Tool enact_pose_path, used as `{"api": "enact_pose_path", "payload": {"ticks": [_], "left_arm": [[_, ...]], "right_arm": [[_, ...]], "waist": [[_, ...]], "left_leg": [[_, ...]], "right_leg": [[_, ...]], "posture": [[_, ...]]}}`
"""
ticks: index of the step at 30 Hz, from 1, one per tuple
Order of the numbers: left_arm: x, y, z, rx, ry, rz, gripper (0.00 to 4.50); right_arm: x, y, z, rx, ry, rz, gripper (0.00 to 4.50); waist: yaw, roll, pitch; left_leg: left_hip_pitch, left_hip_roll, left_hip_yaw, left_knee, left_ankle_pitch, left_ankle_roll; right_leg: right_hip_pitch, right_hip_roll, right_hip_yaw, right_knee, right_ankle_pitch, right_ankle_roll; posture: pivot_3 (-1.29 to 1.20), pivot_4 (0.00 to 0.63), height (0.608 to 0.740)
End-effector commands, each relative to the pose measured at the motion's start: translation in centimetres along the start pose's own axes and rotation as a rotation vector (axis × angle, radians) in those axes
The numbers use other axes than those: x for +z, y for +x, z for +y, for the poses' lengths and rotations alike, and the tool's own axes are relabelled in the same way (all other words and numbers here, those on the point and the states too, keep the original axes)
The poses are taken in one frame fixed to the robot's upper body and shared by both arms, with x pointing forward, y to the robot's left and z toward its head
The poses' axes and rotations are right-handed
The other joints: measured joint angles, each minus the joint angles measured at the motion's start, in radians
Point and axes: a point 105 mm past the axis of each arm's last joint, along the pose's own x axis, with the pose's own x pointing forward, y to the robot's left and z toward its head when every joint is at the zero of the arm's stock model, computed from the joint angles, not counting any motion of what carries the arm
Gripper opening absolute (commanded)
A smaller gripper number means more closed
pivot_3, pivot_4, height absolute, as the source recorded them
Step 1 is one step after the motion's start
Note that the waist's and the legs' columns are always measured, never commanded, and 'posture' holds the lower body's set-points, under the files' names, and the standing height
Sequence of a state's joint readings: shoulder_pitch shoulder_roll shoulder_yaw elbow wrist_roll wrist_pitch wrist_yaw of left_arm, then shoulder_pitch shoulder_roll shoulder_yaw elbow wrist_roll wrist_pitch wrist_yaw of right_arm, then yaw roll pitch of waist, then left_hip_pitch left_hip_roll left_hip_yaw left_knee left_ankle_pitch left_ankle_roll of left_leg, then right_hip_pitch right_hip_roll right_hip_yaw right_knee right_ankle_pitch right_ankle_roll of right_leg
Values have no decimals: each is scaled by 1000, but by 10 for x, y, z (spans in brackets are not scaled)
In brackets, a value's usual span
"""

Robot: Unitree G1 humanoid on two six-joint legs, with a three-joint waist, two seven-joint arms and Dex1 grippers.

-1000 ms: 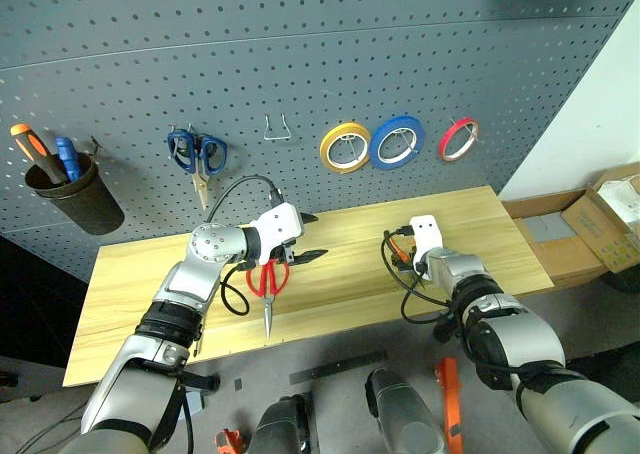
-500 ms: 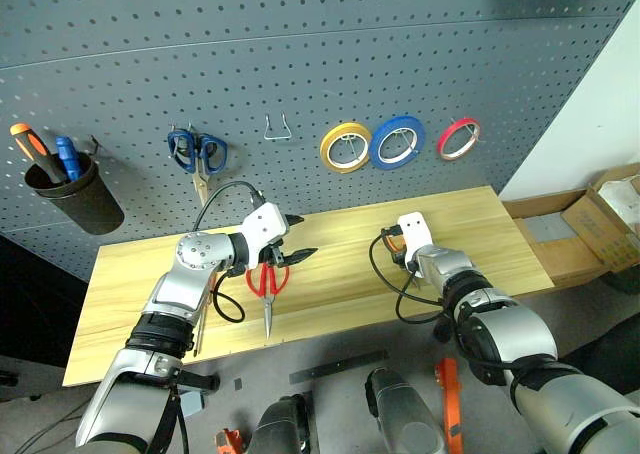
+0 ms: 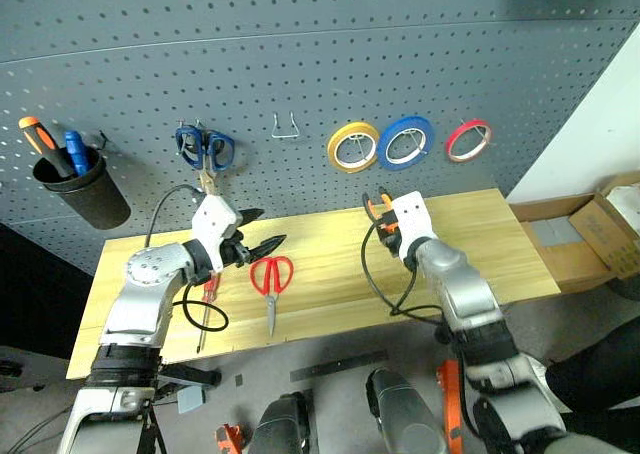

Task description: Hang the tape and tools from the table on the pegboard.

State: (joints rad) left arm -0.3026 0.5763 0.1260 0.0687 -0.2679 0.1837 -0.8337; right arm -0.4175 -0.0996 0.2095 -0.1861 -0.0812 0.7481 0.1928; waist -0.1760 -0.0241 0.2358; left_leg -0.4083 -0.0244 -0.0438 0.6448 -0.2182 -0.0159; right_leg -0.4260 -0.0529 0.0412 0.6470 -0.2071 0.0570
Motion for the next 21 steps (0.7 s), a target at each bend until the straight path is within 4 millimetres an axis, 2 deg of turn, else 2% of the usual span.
{"api": "enact_pose_path", "payload": {"ticks": [1, 3, 6, 11, 12, 17, 21], "left_arm": [[26, -14, 13, 120, -7, -109, 3516], [33, -20, 20, 191, -20, -143, 3516], [39, -29, 28, 276, -17, -174, 3516], [41, -43, 35, 367, -5, -171, 3516], [42, -44, 34, 371, -3, -172, 3516], [50, -39, 30, 371, 12, -176, 3516], [61, -27, 22, 347, 20, -206, 3516]], "right_arm": [[73, -31, 24, 10, -65, -288, 1821], [103, -35, 35, 17, -83, -398, 1821], [146, -32, 42, 23, -75, -534, 1821], [200, -19, 58, 100, -66, -695, 1821], [209, -15, 61, 115, -60, -719, 1821], [244, 3, 67, 137, -84, -833, 1821], [259, 20, 62, 117, -113, -880, 1821]], "waist": [[8, 0, 0], [16, -1, 0], [26, -1, 0], [47, -5, -2], [52, -6, -3], [94, -10, -5], [125, -15, -8]], "left_leg": [[0, 0, 0, 0, 0, 0], [0, 0, -1, 1, 0, 0], [3, 0, -1, 1, 2, 0], [7, 1, -1, -1, 2, 0], [6, 1, 0, -2, 2, 0], [6, 1, -1, -5, 1, -1], [6, 0, 0, -6, 1, -1]], "right_leg": [[0, 0, 0, 0, -1, 2], [0, 0, 0, -1, -3, 5], [2, 0, -1, -1, -1, 3], [5, 1, -1, -1, -1, 1], [4, 1, -1, -1, 2, -4], [2, 1, -2, -2, 2, -5], [1, 1, -2, -2, 3, -6]], "posture": [[-128, 197, 740], [-117, 201, 740], [-83, 195, 740], [-14, 168, 740], [-3, 165, 740], [62, 143, 740], [119, 125, 740]]}}
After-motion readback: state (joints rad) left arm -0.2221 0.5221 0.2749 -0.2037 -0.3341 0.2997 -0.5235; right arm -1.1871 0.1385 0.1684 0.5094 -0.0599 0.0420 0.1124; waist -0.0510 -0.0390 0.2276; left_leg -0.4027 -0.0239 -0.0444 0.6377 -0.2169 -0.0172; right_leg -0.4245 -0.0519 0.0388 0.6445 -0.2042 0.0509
